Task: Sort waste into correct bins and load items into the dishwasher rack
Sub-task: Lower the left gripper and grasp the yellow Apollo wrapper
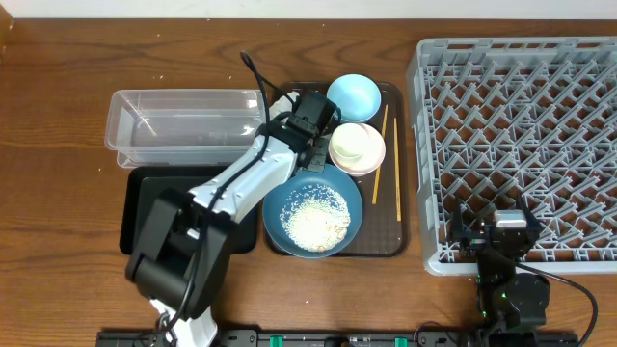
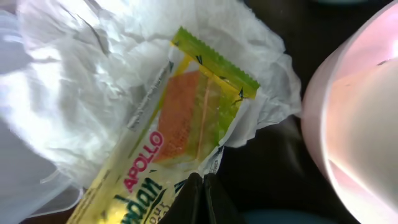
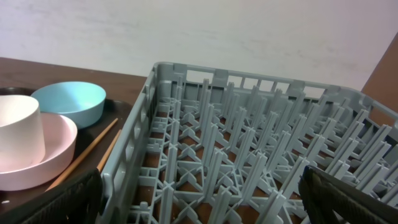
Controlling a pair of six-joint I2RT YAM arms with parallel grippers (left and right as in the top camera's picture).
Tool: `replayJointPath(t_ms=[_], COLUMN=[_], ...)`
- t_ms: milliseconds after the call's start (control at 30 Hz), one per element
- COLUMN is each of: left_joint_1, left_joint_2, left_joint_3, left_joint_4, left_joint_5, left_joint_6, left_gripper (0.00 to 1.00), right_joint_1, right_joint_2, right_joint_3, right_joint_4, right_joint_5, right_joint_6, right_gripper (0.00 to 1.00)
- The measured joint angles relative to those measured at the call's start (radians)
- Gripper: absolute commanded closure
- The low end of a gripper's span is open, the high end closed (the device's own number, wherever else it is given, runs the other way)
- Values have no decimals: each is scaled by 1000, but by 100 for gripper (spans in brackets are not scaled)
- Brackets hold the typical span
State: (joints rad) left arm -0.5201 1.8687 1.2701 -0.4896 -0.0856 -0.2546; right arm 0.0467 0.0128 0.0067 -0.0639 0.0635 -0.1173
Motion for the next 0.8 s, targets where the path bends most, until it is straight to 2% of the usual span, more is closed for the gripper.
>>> replayJointPath(t_ms=[200, 267, 333, 433, 800], left_joint_1=[0, 0, 0, 0, 0], left_joint_2=[-169, -219, -251, -252, -88], left_joint_3=[0, 0, 1, 1, 0], left_joint_4=[-25, -49, -75, -90, -68], left_joint_5=[0, 0, 0, 0, 0], left_joint_6=[0, 2, 10, 8, 4], left_gripper=[93, 84, 68, 55, 53], right_joint_1=[0, 0, 0, 0, 0], right_joint_2=[0, 0, 0, 0, 0], right_joint_3=[0, 0, 0, 0, 0], right_joint_4=[0, 0, 0, 0, 0], right_joint_5=[0, 0, 0, 0, 0], right_joint_6=[0, 0, 0, 0, 0], right_gripper=[1, 1, 1, 1, 1])
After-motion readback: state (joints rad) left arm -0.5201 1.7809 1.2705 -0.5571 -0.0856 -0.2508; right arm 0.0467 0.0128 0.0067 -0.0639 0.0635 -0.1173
